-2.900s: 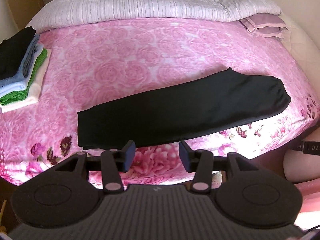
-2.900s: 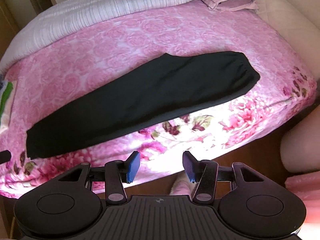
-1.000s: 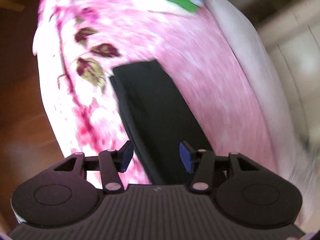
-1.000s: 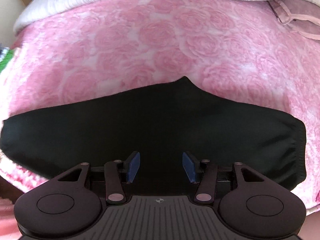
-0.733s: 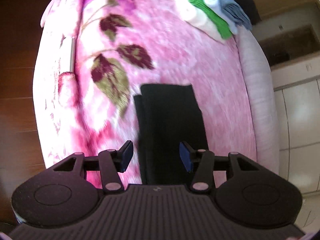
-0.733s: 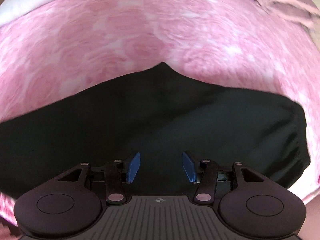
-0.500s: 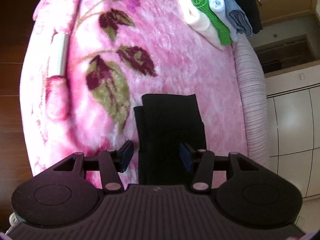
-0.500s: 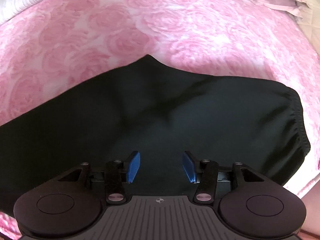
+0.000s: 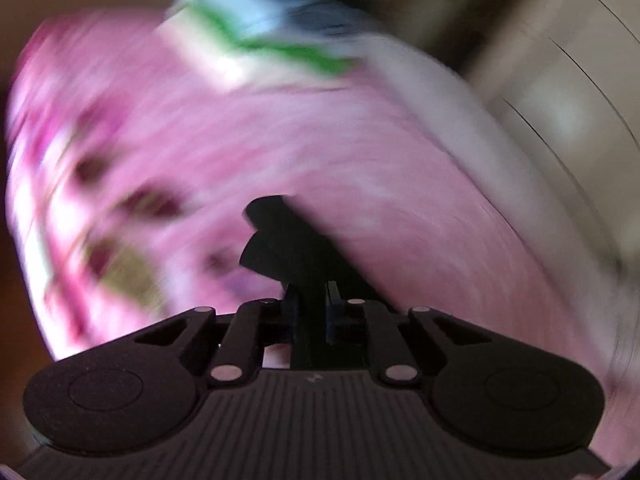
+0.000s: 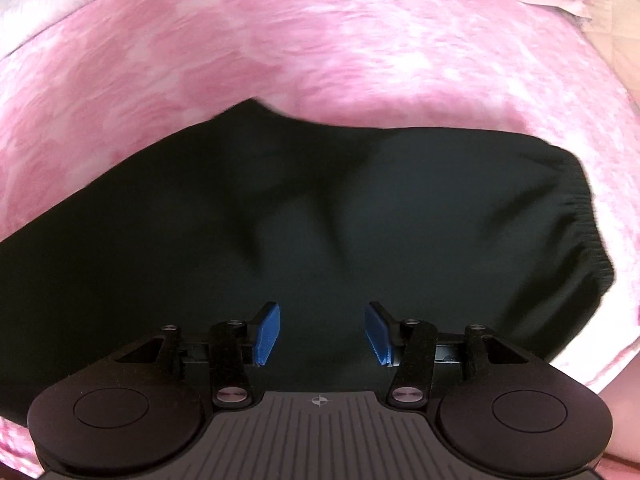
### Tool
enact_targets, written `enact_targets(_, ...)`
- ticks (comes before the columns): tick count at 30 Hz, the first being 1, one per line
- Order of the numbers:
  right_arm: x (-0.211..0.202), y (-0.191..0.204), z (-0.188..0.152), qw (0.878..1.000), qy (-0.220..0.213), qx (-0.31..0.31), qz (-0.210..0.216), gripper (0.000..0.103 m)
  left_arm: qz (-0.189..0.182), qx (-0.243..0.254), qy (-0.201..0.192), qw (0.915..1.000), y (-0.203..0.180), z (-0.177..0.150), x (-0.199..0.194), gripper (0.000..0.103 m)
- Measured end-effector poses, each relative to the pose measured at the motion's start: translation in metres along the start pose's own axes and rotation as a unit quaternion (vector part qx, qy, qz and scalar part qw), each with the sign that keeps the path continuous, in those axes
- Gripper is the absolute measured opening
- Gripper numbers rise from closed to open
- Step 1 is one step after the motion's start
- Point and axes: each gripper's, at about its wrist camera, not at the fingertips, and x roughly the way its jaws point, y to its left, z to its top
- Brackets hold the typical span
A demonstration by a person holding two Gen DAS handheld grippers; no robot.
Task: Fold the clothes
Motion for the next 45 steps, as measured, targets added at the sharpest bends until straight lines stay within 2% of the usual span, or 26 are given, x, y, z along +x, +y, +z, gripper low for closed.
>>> enact_targets(2,-0.001,-0.023,0.000,1.000,-0.003,0.015,-0.005,0.051,-0.024,0.087,-0.005,0.9959,-0.043,-0.001,-0.006,0.008)
enact_targets(4,-0.003,-0.046,0.000,0.999,-0.007,0.032,-0.007,0.051,-0.049,0.174,-0.010,0.9835,-0.086,-0.003,-0.012,0.008)
enact_targets(6,-0.005,-0.069,-0.002,0.999,-0.013,0.052,-0.007,0.051,-0.102,0.214,0.008,0.9714,-0.129,-0.032,-0.010,0.008)
enact_targets(8,-0.007,-0.088,-0.004,0.997,-0.022,0.067,-0.004,0.051,-0.139,0.244,0.063,0.9576,-0.160,-0.078,0.002,0.010)
enact_targets(10,-0.008,-0.101,-0.007,0.997,-0.030,0.078,0.001,0.051,-0.173,0.273,0.121,0.9386,-0.190,-0.125,0.016,0.016)
enact_targets(12,-0.009,-0.114,-0.012,0.995,-0.038,0.088,0.010,0.051,-0.176,0.286,0.200,0.9203,-0.205,-0.171,0.034,0.020)
enact_targets(14,-0.012,-0.122,-0.016,0.994,-0.044,0.098,0.032,0.051,-0.173,0.294,0.244,0.9078,-0.210,-0.195,0.035,0.019)
enact_targets(16,-0.015,-0.127,-0.020,0.990,-0.059,0.112,0.063,0.051,-0.165,0.295,0.250,0.9074,-0.203,-0.185,0.026,0.026)
enact_targets(19,-0.018,-0.128,-0.027,0.981,-0.072,0.135,0.119,0.051,-0.152,0.293,0.254,0.9090,-0.190,-0.163,0.011,0.028)
enact_targets(21,-0.013,-0.121,-0.033,0.972,-0.054,0.151,0.172,0.051,-0.143,0.292,0.257,0.9099,-0.181,-0.149,0.002,0.027)
enact_targets(23,-0.006,-0.104,-0.038,0.962,-0.035,0.164,0.215,0.051,-0.101,0.294,0.262,0.9136,-0.168,-0.131,0.002,0.027)
enact_targets(26,0.006,-0.073,-0.045,0.946,-0.007,0.179,0.271,0.051,-0.057,0.261,0.264,0.9269,-0.149,-0.101,0.012,0.026)
enact_targets(33,0.033,-0.004,-0.060,0.896,0.051,0.209,0.387,0.051,-0.059,0.227,0.269,0.9341,-0.131,-0.075,0.030,0.026)
enact_targets(37,0.041,0.007,-0.062,0.908,0.036,0.211,0.360,0.051,-0.061,0.208,0.273,0.9373,-0.122,-0.061,0.041,0.026)
enact_targets(41,0.040,0.015,-0.063,0.905,0.018,0.221,0.363,0.050,-0.064,0.198,0.280,0.9371,-0.115,-0.058,0.046,0.026)
enact_targets(43,0.042,0.023,-0.064,0.905,0.014,0.207,0.371,0.034,-0.065,0.193,0.284,0.9369,-0.112,-0.056,0.047,0.026)
enact_targets(45,0.045,0.034,-0.063,0.917,0.011,0.184,0.353,0.019,-0.066,0.190,0.285,0.9370,-0.111,-0.056,0.050,0.026)
